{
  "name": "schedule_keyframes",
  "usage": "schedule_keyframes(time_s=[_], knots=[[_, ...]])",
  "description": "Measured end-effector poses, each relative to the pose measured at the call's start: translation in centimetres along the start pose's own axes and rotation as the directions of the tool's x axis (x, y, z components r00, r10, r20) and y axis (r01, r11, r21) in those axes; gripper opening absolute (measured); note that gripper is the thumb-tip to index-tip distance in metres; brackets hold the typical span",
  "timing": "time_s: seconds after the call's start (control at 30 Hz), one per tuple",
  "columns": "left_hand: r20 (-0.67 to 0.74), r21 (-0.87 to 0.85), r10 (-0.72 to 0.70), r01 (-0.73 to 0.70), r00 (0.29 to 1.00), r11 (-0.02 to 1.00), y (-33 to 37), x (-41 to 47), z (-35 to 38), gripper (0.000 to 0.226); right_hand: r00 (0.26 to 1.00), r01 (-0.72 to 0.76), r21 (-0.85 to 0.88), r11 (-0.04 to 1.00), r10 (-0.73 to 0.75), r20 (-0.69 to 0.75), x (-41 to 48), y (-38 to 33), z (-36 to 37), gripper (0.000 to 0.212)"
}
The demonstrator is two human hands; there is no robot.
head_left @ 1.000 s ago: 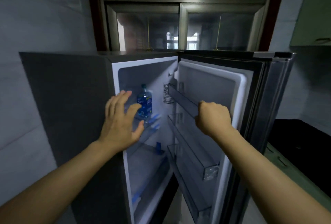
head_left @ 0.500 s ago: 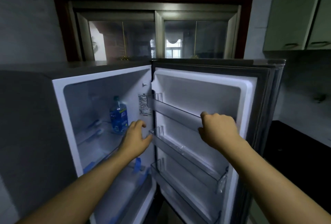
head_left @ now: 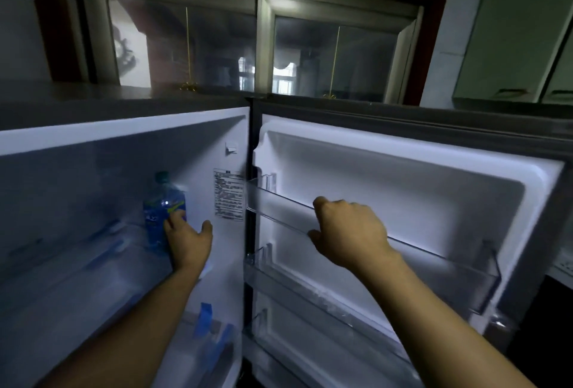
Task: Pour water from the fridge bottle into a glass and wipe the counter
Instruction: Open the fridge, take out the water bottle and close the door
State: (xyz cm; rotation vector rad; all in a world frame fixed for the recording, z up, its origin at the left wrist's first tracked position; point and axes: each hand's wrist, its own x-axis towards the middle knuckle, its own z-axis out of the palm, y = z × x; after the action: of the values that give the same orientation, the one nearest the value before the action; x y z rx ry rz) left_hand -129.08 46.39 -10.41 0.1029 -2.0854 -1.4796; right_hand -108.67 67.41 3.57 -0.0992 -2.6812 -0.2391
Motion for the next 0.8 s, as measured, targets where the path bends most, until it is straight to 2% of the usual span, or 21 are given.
schedule_keyframes(time_s=[0.07, 0.17, 0.27, 0.43, 0.53, 0.8], knots=[[-0.074, -0.023, 0.025, -0.027, 0.997, 0.999, -0.9, 1.1, 0.5, 0.055, 1.000, 0.009, 0.017, 1.000, -0.009, 0.008, 0.9, 0.4, 0.5, 0.031], [-0.176, 0.040, 0.069, -0.063, 0.982, 0.997, -2.5, 2.8, 0.6, 0.065, 0.998, -0.011, 0.069, 0.998, 0.007, 0.054, 1.8, 1.5, 0.9, 0.034], [-0.228, 0.081, -0.013, 0.032, 0.973, 0.996, -3.6, 4.8, 0.4, 0.079, 0.995, -0.031, 0.094, 0.995, 0.021, 0.098, 2.4, 2.3, 1.1, 0.033], [-0.119, -0.006, -0.181, 0.181, 0.976, 0.983, -5.6, 6.8, 0.4, 0.097, 0.994, -0.025, 0.150, 0.988, 0.009, 0.108, 2.9, 4.5, 1.7, 0.034], [-0.093, -0.060, -0.240, 0.236, 0.966, 0.970, -6.1, 7.5, 0.2, 0.090, 0.992, -0.037, 0.183, 0.982, 0.014, 0.129, 3.2, 5.6, 2.1, 0.033], [-0.035, -0.071, -0.229, 0.226, 0.973, 0.971, -6.5, 8.2, -0.8, 0.081, 0.985, -0.076, 0.243, 0.967, 0.035, 0.167, 4.2, 7.4, 2.8, 0.029]])
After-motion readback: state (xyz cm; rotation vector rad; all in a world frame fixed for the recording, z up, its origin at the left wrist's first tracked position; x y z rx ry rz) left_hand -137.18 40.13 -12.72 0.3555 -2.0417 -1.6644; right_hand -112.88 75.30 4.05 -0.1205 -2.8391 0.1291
